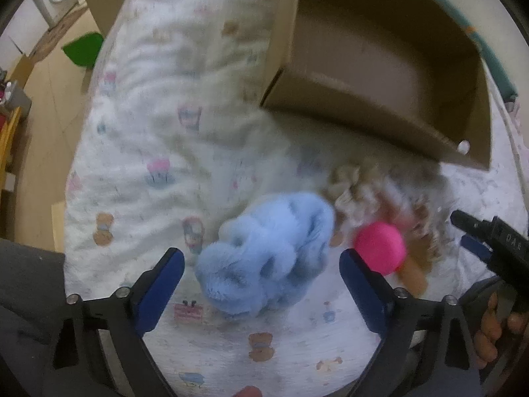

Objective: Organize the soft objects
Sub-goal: 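Grasp the blue fluffy scrunchie with the left tool while the right tool grasps the plastic bag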

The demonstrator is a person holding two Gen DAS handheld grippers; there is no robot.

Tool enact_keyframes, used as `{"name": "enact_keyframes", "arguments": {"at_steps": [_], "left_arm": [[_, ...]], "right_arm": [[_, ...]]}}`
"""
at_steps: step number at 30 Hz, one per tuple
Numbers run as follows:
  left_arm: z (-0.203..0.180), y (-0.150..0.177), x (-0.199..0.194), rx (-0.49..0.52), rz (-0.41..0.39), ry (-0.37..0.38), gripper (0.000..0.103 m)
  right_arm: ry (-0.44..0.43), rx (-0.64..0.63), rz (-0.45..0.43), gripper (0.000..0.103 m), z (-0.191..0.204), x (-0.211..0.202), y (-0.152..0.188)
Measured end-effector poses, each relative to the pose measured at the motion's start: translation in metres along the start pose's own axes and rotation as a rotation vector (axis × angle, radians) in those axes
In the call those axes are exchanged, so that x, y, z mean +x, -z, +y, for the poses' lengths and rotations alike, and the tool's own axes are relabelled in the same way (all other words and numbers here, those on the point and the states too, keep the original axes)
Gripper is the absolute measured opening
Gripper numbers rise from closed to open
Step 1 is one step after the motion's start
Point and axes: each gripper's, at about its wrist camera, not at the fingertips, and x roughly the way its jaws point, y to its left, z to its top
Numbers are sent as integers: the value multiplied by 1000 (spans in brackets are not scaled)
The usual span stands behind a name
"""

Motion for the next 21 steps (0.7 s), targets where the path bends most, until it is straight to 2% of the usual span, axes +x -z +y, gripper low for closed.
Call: {"name": "enact_keyframes", "arguments": {"at_steps": [1, 3, 5, 8, 10, 12, 16, 21], "left_arm": [[1, 1, 3, 0, 14, 0, 88], [3, 2, 7, -9, 19, 0, 70], [4, 2, 9, -10, 15, 10, 66], [0, 2, 12, 10, 22, 28, 47], [-1, 5, 14, 24, 28, 16, 32], [-2, 6, 16, 31, 42, 18, 15], [1, 7, 7, 26, 13, 27, 11], [7, 6, -15, 9, -77, 21, 11]], "right_arm": [[10, -4, 6, 84, 0, 6, -1], [31, -12, 20, 80, 3, 15, -2], [52, -19, 26, 77, 6, 21, 0], [100, -46, 30, 68, 14, 30, 3], [126, -55, 27, 53, 16, 33, 6], [116, -45, 18, 45, 15, 34, 8], [71, -30, -14, 39, 15, 26, 13], [-13, 2, -109, 39, 17, 0, 30]]}}
